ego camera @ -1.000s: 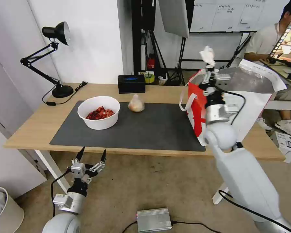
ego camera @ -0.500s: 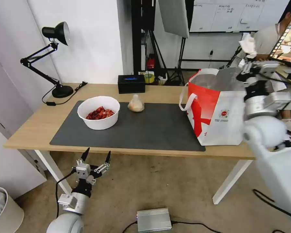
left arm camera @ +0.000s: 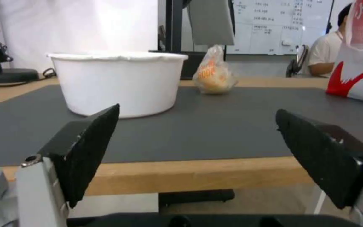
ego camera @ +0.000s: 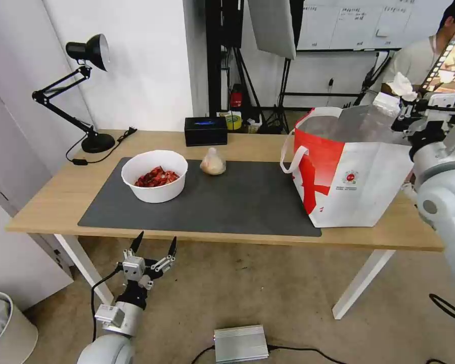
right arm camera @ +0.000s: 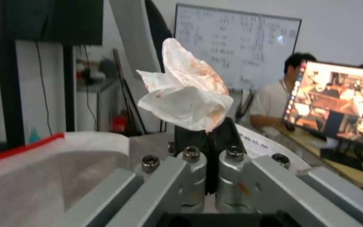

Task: Pick up the trash from the table and place it into the takeout bag.

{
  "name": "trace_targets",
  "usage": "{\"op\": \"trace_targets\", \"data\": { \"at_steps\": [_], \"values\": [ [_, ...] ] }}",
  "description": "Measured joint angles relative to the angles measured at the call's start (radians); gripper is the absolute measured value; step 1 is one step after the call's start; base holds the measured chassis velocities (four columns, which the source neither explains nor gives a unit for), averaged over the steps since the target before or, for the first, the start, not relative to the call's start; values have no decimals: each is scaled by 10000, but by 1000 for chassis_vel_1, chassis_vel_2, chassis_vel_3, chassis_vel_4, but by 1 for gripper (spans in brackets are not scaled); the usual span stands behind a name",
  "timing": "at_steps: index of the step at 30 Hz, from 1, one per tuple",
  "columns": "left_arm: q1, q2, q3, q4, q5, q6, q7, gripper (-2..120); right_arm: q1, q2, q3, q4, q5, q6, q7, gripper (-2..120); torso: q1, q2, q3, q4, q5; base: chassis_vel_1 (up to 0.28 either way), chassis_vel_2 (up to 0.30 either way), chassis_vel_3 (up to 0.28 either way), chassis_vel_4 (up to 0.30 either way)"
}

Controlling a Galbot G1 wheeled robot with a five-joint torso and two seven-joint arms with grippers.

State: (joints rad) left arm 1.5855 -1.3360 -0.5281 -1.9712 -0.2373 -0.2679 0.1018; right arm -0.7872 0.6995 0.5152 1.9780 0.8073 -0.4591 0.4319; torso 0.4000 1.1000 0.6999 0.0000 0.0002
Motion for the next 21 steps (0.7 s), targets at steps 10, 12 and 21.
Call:
{"op": "trace_targets", "data": {
  "at_steps": [10, 12, 21],
  "values": [
    [36, -143, -41, -116, 68, -17, 13, 100, 354, -574, -76, -181, 1242, -1375, 295, 0, 0, 0, 0, 0, -1, 0, 0, 0, 0],
    [48, -167, -52, -140, 73, -23, 15, 100, 361, -610, -77, -215, 1422, -1506, 380, 0, 0, -1, 1, 1, -1, 0, 0, 0, 0],
    [136, -196, -171, -349, 77, -29, 23, 100, 348, -614, -116, -293, 2280, -1890, 864, 17, -1, -1, 0, 1, -1, 0, 0, 0, 0]
  ]
}}
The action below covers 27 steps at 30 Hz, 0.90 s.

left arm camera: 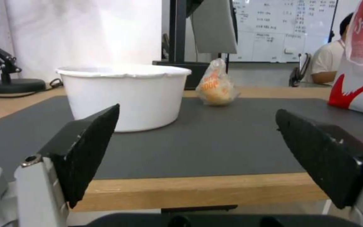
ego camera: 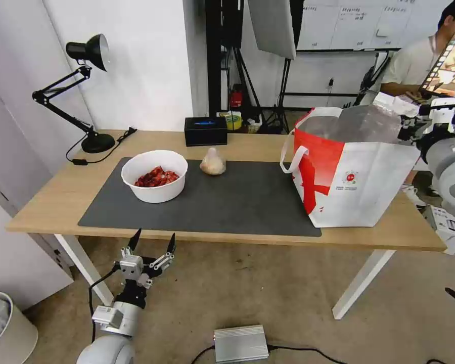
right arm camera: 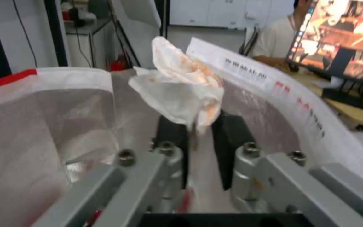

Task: Pick up the trash from the table and place it into the takeout bag.

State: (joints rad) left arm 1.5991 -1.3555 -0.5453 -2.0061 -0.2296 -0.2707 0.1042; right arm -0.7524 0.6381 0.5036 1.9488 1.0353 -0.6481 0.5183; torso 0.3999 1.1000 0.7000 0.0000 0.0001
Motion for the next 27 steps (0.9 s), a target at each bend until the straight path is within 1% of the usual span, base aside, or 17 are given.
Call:
{"op": "trace_targets", "data": {
  "at_steps": [1, 2, 3, 6, 7, 10, 11, 14, 15, 16, 17, 18, 19, 21, 22, 27],
  "values": [
    [17, -1, -11, -27, 0, 0, 0, 100, 0, 14, 0, 14, 174, -26, 102, 24, 1, 0, 0, 0, 0, 0, 0, 0, 0],
    [29, -3, -22, -53, 0, 0, 0, 100, 5, 21, -1, 27, 309, -38, 219, 27, 1, 0, 0, 0, 0, 0, 0, 0, 0],
    [29, -3, -22, -53, 0, 0, 0, 100, 5, 21, -1, 27, 309, -38, 219, 27, 1, 0, 0, 0, 0, 0, 0, 0, 0],
    [64, -17, -52, -122, 0, 0, 1, 100, 14, 31, 0, 33, 495, -43, 415, 42, 1, 0, 0, 0, 0, 0, 0, 0, 0],
    [64, -17, -52, -122, 0, 0, 1, 100, 14, 31, 0, 33, 495, -43, 415, 42, 1, 0, 0, 0, 0, 0, 0, 0, 0],
    [89, -54, -63, -176, 24, 1, 0, 100, 13, 12, 5, 58, 513, -25, 432, 57, 1, 0, 0, -1, 0, 0, 0, 0, 0],
    [89, -54, -63, -176, 24, 1, 0, 100, 13, 12, 5, 58, 513, -25, 432, 57, 1, 0, 0, -1, 0, 0, 0, 0, 0],
    [128, -97, -56, -245, 73, 13, 0, 100, 15, -9, 13, 64, 553, -5, 447, 72, 1, 0, 0, 0, -1, 0, 0, 0, 0],
    [128, -97, -56, -245, 73, 13, 0, 100, 15, -9, 13, 64, 553, -5, 447, 72, 1, 0, 0, 0, -1, 0, 0, 0, 0],
    [132, -104, -56, -252, 81, 15, 0, 100, 16, -10, 19, 64, 584, -2, 460, 76, 1, 0, 0, 0, 0, 0, 0, 0, 0],
    [138, -120, -52, -271, 105, 20, 1, 100, 28, -11, 33, 65, 872, 30, 601, 82, 1, 0, 0, 0, 0, 0, 0, 0, 0],
    [144, -130, -46, -280, 120, 23, 0, 100, 54, -8, 33, 67, 1162, 84, 797, 86, 1, 1, 0, 0, 0, 0, 0, 0, 0],
    [144, -130, -46, -280, 120, 23, 0, 100, 54, -8, 33, 67, 1162, 84, 797, 86, 1, 1, 0, 0, 0, 0, 0, 0, 0],
    [158, -135, -12, -288, 153, 35, -2, 100, 155, 52, 34, 10, 1822, 260, 1218, 95, 1, 0, 0, 0, -2, 0, 0, 0, 0],
    [158, -134, 1, -289, 161, 37, -3, 100, 158, 69, 33, -15, 1890, 335, 1258, 98, 1, 0, 0, 0, -1, 0, 0, 0, 0],
    [152, -140, 24, -279, 192, 42, -4, 100, 120, 103, 34, -33, 1952, 526, 1279, 100, 1, 0, 0, 0, -1, 0, 0, 0, 0]
  ]
}}
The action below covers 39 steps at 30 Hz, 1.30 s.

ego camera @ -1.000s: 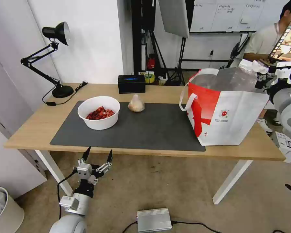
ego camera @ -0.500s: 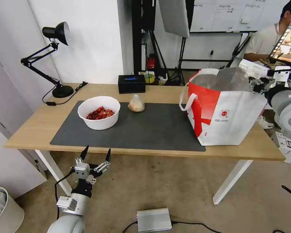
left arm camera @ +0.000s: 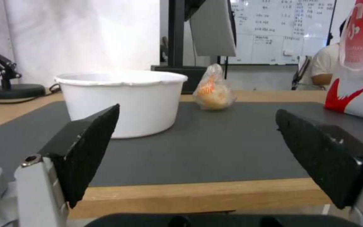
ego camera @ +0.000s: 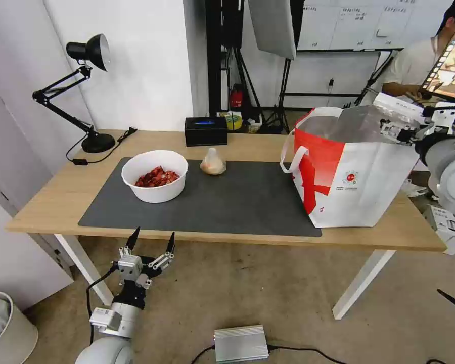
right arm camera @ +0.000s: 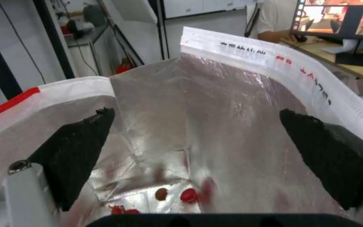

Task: Pick up the trash from the table and place it into the takeout bag.

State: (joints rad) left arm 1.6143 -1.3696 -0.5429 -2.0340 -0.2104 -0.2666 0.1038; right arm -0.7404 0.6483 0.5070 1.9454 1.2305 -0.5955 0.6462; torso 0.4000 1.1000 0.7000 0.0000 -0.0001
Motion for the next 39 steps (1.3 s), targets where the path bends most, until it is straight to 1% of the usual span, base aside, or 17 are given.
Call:
{"op": "trace_targets", "data": {
  "at_steps": [3, 4, 8, 9, 12, 13, 16, 17, 20, 24, 26, 27, 29, 31, 34, 35, 39],
  "values": [
    [3, -10, 26, 9, 34, 18, 0, 100, -126, 85, -8, 27, -328, 538, -353, 100, 0, 0, 0, -1, 0, 0, 0, 0, 0],
    [3, -10, 26, 9, 34, 18, 0, 100, -126, 85, -8, 27, -328, 538, -353, 100, 0, 0, 0, -1, 0, 0, 0, 0, 0],
    [-5, 2, 36, 18, 42, 28, -4, 100, -458, 244, -102, 153, -1485, 2098, -1416, 100, 0, 0, 0, 0, 0, 0, 0, 0, 0],
    [-5, 2, 36, 18, 42, 28, -4, 100, -458, 244, -102, 153, -1485, 2098, -1416, 100, 0, 0, 0, 0, 0, 0, 0, 0, 0],
    [25, -24, 52, 14, -26, 47, -11, 100, -1051, 415, -127, 305, -2754, 3848, -2839, 100, 0, 0, 0, 0, 0, 0, 0, 0, 0],
    [25, -24, 52, 14, -26, 47, -11, 100, -1051, 415, -127, 305, -2754, 3848, -2839, 100, 0, 0, 0, 0, 0, 0, 0, 0, 0],
    [42, -35, 16, 19, -43, 50, -16, 100, -1771, 655, -123, 710, -3785, 5332, -4025, 100, 0, 0, 0, 0, 0, 0, 0, 0, 0],
    [42, -35, 16, 19, -43, 50, -16, 100, -1771, 655, -123, 710, -3785, 5332, -4025, 100, 0, 0, 0, 0, 0, 0, 0, 0, 0],
    [58, -26, -17, 20, -52, 51, -22, 100, -2646, 987, -76, 1203, -4784, 6199, -4731, 100, -1, 1, 0, 0, -1, 0, 0, 0, 0],
    [65, -24, -25, 19, -56, 51, -25, 100, -3474, 1352, 28, 1579, -5455, 6570, -4926, 100, 0, 0, 0, 1, 0, 0, 0, 0, 0],
    [78, -41, -27, 17, -58, 51, -41, 100, -4353, 1812, 254, 1881, -5825, 6687, -4966, 100, 0, 1, -1, 0, -2, 0, 0, 0, 0],
    [78, -41, -27, 17, -58, 51, -41, 100, -4353, 1812, 254, 1881, -5825, 6687, -4966, 100, 0, 1, -1, 0, -2, 0, 0, 0, 0],
    [95, -52, -25, 4, -58, 54, -51, 100, -5124, 2280, 455, 2025, -6212, 6865, -5079, 100, 0, 1, -1, -2, 0, 0, 0, 0, 0],
    [101, -53, -25, 1, -58, 54, -51, 100, -5270, 2397, 494, 2045, -6310, 6906, -5110, 100, -1, 1, -1, -2, 0, 0, 0, 0, 0],
    [120, -66, -34, -12, -52, 69, -64, 100, -6077, 3209, 623, 2140, -6893, 7185, -5228, 100, -1, 1, -1, -1, -1, 0, 0, 0, 0],
    [120, -66, -34, -12, -52, 69, -64, 100, -6077, 3209, 623, 2140, -6893, 7185, -5228, 100, -1, 1, -1, -1, -1, 0, 0, 0, 0],
    [137, -89, -35, -67, 4, 286, -179, 100, -6988, 4347, 624, 2146, -7919, 7483, -5423, 100, -1, 1, -1, 0, -1, 0, 0, 0, 0]
  ]
}}
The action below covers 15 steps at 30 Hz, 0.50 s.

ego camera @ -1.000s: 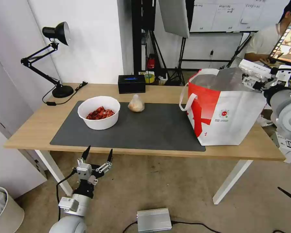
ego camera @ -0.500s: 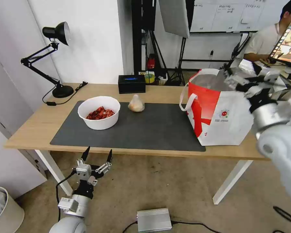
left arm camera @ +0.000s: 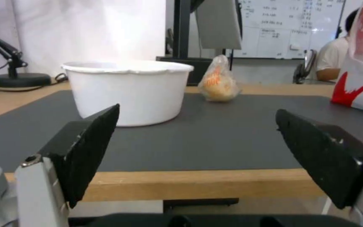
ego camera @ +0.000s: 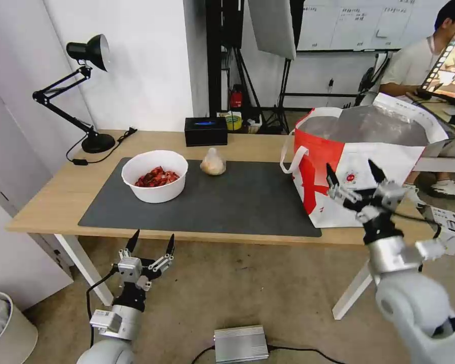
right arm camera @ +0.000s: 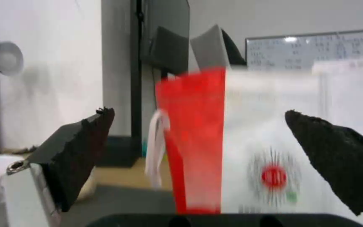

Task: Pick up the trash from the table and place it into the takeout bag.

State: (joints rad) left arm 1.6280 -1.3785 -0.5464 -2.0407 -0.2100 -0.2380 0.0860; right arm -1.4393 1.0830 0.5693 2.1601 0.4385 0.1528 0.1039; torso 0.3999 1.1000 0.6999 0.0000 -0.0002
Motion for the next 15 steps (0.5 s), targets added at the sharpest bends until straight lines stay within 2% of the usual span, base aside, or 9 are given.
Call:
{"op": "trace_targets", "data": {
  "at_steps": [9, 15],
  "values": [
    [14, -51, 12, -97, 124, 285, -168, 100, -873, 732, -142, -144, -798, 108, -9, 100, 1, 1, 0, 0, 0, 0, 0, 0, 0],
    [-76, 129, 57, -158, 319, 789, -405, 100, -1325, 1199, -375, -410, -1402, 283, -68, 100, 1, 0, 1, 0, 1, 0, 0, 0, 0]
  ]
}}
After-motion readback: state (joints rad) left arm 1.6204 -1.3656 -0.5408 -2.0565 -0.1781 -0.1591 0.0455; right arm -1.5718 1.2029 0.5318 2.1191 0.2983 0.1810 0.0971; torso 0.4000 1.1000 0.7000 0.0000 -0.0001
